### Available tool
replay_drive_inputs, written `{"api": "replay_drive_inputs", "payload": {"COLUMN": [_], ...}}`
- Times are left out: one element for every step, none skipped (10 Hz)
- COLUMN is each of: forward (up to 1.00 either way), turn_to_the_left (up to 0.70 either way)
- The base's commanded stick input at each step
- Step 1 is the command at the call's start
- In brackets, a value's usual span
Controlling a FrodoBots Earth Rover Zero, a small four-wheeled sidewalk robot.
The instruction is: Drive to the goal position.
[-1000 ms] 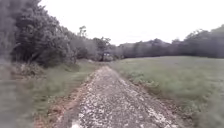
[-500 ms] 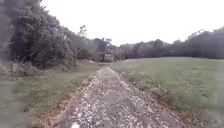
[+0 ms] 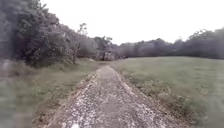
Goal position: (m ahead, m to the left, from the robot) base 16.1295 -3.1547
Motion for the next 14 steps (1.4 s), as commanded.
{"api": "replay_drive_inputs", "payload": {"forward": [0.70,0.70,0.70,0.70,0.70,0.70,0.70,0.70,0.70,0.70,0.70,0.70,0.70,0.70], "turn_to_the_left": [0.29,0.25,0.09,0.00,0.00,0.00,0.00,0.00,0.00,0.00,0.00,0.00,0.35,0.35]}}
